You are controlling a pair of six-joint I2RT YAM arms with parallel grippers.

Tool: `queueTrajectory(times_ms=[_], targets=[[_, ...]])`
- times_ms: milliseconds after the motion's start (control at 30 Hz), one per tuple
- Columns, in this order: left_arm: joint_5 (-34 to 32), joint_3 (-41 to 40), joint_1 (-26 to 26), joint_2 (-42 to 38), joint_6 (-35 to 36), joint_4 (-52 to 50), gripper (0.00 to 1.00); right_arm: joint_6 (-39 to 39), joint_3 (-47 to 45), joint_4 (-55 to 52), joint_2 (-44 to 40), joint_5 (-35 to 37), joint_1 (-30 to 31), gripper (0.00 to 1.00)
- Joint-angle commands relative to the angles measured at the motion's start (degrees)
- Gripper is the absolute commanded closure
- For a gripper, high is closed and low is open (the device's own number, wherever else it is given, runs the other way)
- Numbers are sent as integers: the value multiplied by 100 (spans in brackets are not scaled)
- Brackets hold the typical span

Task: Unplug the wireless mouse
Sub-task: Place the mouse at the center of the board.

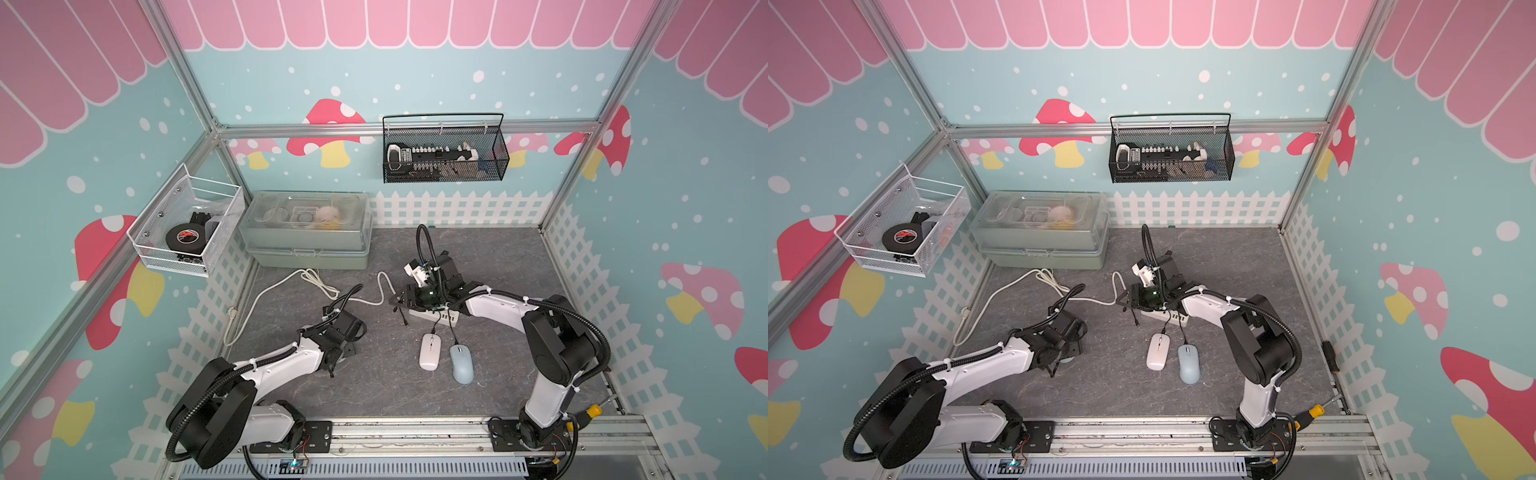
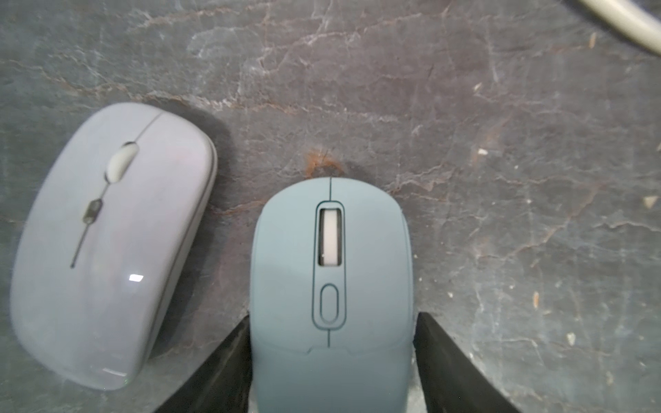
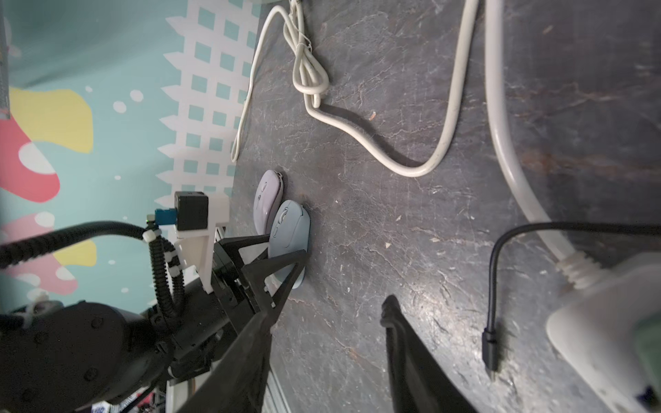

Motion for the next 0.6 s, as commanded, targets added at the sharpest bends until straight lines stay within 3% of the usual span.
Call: queueTrajectory(times_ms=[0,567], targets=[[-45,-112,32,-194,-195,29,29,-255,125,-393,-268,290,73,39],[-76,-217,24,-726,-261,-176,23,-423,-144,-1166,-1008,1157,345,33]])
